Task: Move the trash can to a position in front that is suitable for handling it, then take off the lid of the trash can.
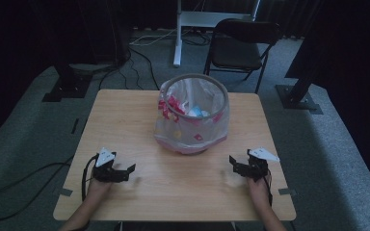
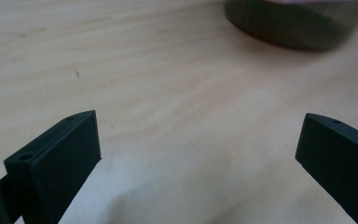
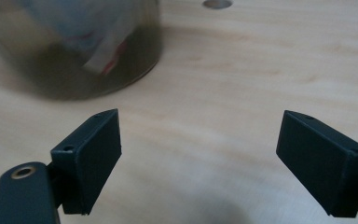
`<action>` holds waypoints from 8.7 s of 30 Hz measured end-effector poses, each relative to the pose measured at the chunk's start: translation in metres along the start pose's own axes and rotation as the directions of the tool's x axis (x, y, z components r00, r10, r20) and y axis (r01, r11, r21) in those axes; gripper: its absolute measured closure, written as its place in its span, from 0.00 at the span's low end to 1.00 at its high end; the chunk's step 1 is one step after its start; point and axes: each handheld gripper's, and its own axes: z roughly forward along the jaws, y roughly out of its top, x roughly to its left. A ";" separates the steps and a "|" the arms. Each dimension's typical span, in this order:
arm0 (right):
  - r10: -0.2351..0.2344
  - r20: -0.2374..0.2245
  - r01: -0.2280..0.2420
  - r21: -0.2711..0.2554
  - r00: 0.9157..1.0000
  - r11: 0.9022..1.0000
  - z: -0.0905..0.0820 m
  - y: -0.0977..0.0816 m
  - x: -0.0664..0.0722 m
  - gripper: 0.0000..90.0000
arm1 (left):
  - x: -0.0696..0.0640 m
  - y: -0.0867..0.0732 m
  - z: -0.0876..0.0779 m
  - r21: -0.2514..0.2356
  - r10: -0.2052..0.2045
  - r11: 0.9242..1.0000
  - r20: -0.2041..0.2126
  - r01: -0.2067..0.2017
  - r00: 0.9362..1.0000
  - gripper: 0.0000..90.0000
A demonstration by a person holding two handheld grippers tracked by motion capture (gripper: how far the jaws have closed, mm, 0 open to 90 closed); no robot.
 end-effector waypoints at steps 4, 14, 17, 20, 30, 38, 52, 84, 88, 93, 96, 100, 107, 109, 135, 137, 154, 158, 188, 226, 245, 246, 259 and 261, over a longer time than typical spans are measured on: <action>0.049 0.026 -0.049 -0.025 0.998 0.999 0.016 0.020 -0.013 0.15 | 0.012 0.021 0.026 -0.005 -0.037 0.999 -0.006 0.037 0.999 0.00; 0.122 0.066 -0.119 -0.046 0.990 0.992 0.059 0.067 -0.030 0.15 | 0.024 0.079 0.073 -0.060 -0.078 0.995 -0.062 0.074 0.995 0.00; 0.140 0.079 -0.135 -0.069 0.987 0.988 0.069 0.086 -0.031 0.15 | 0.027 0.094 0.084 -0.081 -0.101 0.992 -0.076 0.094 0.992 0.00; 0.158 0.099 -0.150 -0.079 0.982 0.985 0.079 0.105 -0.034 0.15 | 0.028 0.111 0.096 -0.097 -0.128 0.988 -0.093 0.119 0.987 0.00; 0.148 0.084 -0.144 -0.049 0.985 0.988 0.100 0.149 -0.032 0.15 | 0.016 0.154 0.119 -0.093 -0.123 0.989 -0.088 0.115 0.989 0.00; 0.129 0.003 -0.129 -0.032 0.992 0.991 0.109 0.150 -0.023 0.15 | 0.000 0.170 0.124 -0.083 -0.070 0.994 -0.072 0.064 0.995 0.00; 0.142 -0.113 -0.147 -0.037 0.983 0.988 0.103 0.151 -0.023 0.19 | -0.005 0.175 0.120 -0.083 -0.069 0.994 -0.028 0.066 0.997 0.02; 0.104 -0.133 -0.106 -0.004 0.986 0.994 0.046 0.112 0.071 0.21 | -0.007 0.119 0.018 -0.089 -0.031 0.996 -0.037 0.027 0.999 0.04; 0.101 -0.135 -0.102 -0.002 0.986 0.995 0.038 0.106 0.082 0.23 | -0.008 0.113 0.009 -0.086 -0.025 0.996 -0.031 0.022 0.999 0.04; 0.082 -0.134 -0.083 -0.004 0.988 0.997 0.023 0.096 0.096 0.23 | -0.013 0.104 -0.007 -0.085 -0.002 0.996 -0.021 0.000 1.000 0.04; 0.077 -0.137 -0.078 -0.004 0.988 0.997 0.018 0.093 0.100 0.23 | -0.016 0.100 -0.013 -0.085 0.012 0.996 -0.018 -0.013 1.000 0.04; 0.061 -0.138 -0.061 -0.001 0.989 0.998 0.007 0.088 0.108 0.23 | -0.018 0.094 -0.022 -0.077 0.010 0.997 -0.003 -0.010 1.000 0.04; 0.043 -0.134 -0.042 0.005 0.990 0.999 -0.008 0.079 0.122 0.24 | -0.021 0.083 -0.033 -0.081 -0.003 0.997 0.026 0.005 1.000 0.04; 0.040 -0.134 -0.039 0.007 0.990 0.999 -0.012 0.077 0.125 0.24 | -0.021 0.082 -0.035 -0.077 0.001 0.997 0.034 0.002 0.999 0.04; 0.039 -0.409 0.026 0.153 0.912 0.988 -0.016 0.055 0.056 0.13 | -0.007 0.017 -0.060 -0.002 0.018 1.000 0.116 -0.018 0.993 0.03; 0.039 -0.389 0.020 0.147 0.920 0.989 -0.022 0.055 0.047 0.13 | -0.008 0.010 -0.062 -0.007 0.007 1.000 0.130 -0.006 0.991 0.03; -0.089 -0.467 0.075 -0.049 0.880 0.996 -0.074 0.113 0.025 0.25 | -0.008 -0.019 -0.072 -0.044 -0.011 0.999 0.171 0.019 0.985 0.03; -0.158 -0.481 0.125 -0.101 0.862 0.987 -0.078 0.141 0.033 0.29 | -0.008 -0.023 -0.071 -0.040 0.004 0.999 0.202 0.004 0.979 0.03; -0.383 -0.691 0.401 -0.145 0.614 0.905 -0.028 0.245 0.129 0.51 | -0.014 -0.023 -0.067 -0.027 0.023 0.999 0.242 -0.017 0.970 0.03; -0.380 -0.602 0.504 0.043 0.702 0.863 -0.017 0.232 0.126 0.90 | -0.036 -0.014 -0.049 -0.008 0.063 0.998 0.303 -0.064 0.951 0.03; -0.358 -0.602 0.437 -0.016 0.714 0.899 -0.032 0.243 0.116 0.91 | -0.036 -0.017 -0.047 0.003 0.060 0.998 0.301 -0.064 0.952 0.03; -0.345 -0.608 0.422 -0.019 0.715 0.906 -0.033 0.244 0.116 0.92 | -0.035 -0.017 -0.047 0.003 0.059 0.998 0.302 -0.062 0.952 0.03; -0.258 -0.603 0.290 -0.046 0.755 0.956 -0.044 0.259 0.105 0.93 | -0.035 -0.019 -0.046 0.013 0.059 0.998 0.298 -0.066 0.953 0.03; -0.241 -0.597 0.269 -0.044 0.765 0.962 -0.046 0.261 0.102 0.93 | -0.035 -0.019 -0.046 0.013 0.062 0.998 0.298 -0.069 0.953 0.03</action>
